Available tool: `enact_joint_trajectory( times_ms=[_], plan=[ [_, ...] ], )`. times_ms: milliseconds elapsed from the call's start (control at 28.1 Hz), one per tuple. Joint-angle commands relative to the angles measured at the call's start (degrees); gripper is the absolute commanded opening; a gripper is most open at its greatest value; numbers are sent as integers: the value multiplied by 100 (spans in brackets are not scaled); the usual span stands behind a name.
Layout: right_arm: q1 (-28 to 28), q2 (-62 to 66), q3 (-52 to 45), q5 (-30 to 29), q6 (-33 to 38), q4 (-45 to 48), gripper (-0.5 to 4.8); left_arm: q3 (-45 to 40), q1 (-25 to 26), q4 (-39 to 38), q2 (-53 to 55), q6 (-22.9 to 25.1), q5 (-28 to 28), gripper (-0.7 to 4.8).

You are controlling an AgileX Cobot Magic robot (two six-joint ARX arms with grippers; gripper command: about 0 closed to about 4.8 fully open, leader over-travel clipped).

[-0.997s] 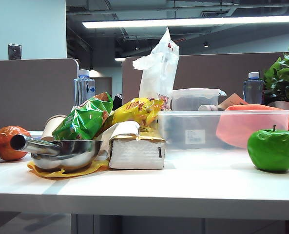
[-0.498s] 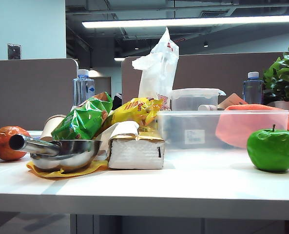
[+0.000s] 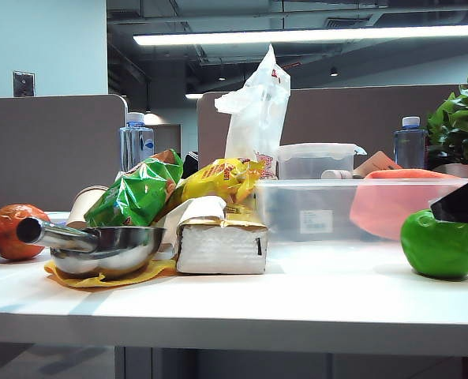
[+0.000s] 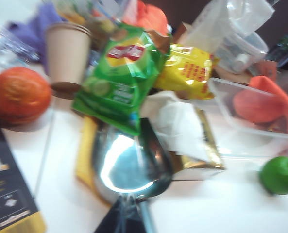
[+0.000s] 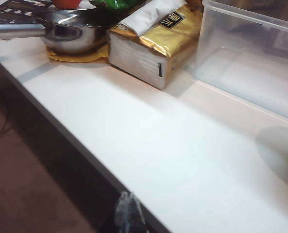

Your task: Pick up the metal ice scoop from the table and place it inside the transparent plastic box.

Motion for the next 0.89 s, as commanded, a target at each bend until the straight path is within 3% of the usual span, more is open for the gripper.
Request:
enact_joint_trajectory(
  times_ms=[36,71,107,178,214,392,534,641,890],
  plan=[
    [-4,-2,11,-17,4,83,-1,1040,-39,-949,1132,256,330,-5],
    [-4,-2,11,-20,4,81,-1,1484,-98,-1453,1631,503,361,5],
    [2,-2,11,-20,4,85,-1,1963,-188,-2000,2188,708,334,93],
    [2,-2,11,-17,4,83,-1,2715,-365,-2870,3145,955,339,343],
    [0,-2,11,-17,4,83,-1,2874,-431,-3062,3381,968,363,377],
    [0,-4,11,-20,4,83,-1,3504,-911,-3703,4557,1012,358,386],
    [0,-7,11,-17,4,83,-1,3574,-1292,-3536,5233,1082,334,387],
    [-2,-7,11,-20,4,85,-1,3574,-1617,-3563,5676,1091,-20,396],
    [-7,-7,11,-20,4,83,-1,3574,-1934,-3560,6367,1069,-245,413]
  ],
)
